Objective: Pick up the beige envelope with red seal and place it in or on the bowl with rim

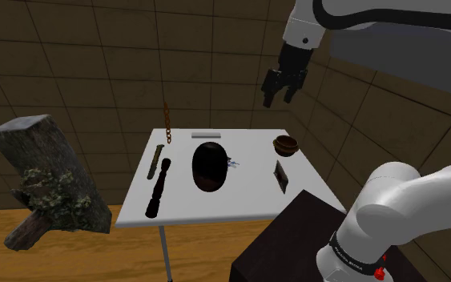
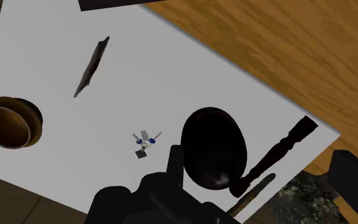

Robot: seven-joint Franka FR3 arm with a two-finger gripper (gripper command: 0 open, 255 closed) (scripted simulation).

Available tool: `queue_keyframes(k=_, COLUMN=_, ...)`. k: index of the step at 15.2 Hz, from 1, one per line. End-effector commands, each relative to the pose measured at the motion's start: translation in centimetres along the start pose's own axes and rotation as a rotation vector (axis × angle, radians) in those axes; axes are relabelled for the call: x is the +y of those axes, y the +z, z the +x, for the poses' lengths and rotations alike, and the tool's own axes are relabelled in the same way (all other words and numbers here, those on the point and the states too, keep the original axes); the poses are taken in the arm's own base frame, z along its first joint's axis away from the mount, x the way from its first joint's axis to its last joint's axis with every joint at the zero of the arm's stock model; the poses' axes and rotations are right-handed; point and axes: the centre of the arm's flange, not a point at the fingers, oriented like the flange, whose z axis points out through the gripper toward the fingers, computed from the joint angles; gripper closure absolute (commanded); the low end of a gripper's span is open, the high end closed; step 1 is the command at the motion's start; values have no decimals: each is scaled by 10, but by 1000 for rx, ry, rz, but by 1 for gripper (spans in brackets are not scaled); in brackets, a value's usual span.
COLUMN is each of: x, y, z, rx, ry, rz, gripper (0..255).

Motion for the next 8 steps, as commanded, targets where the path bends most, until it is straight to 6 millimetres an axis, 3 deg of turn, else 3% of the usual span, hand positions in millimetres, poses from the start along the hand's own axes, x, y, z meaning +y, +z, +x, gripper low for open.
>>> queue_keyframes(k=1, x=0, y=0, z=0, rx=0, ry=0, rz=0, gripper=0)
queue_keyframes(k=8, x=46, y=77, z=18, rx=-18, ry=95, rz=-11, gripper=0)
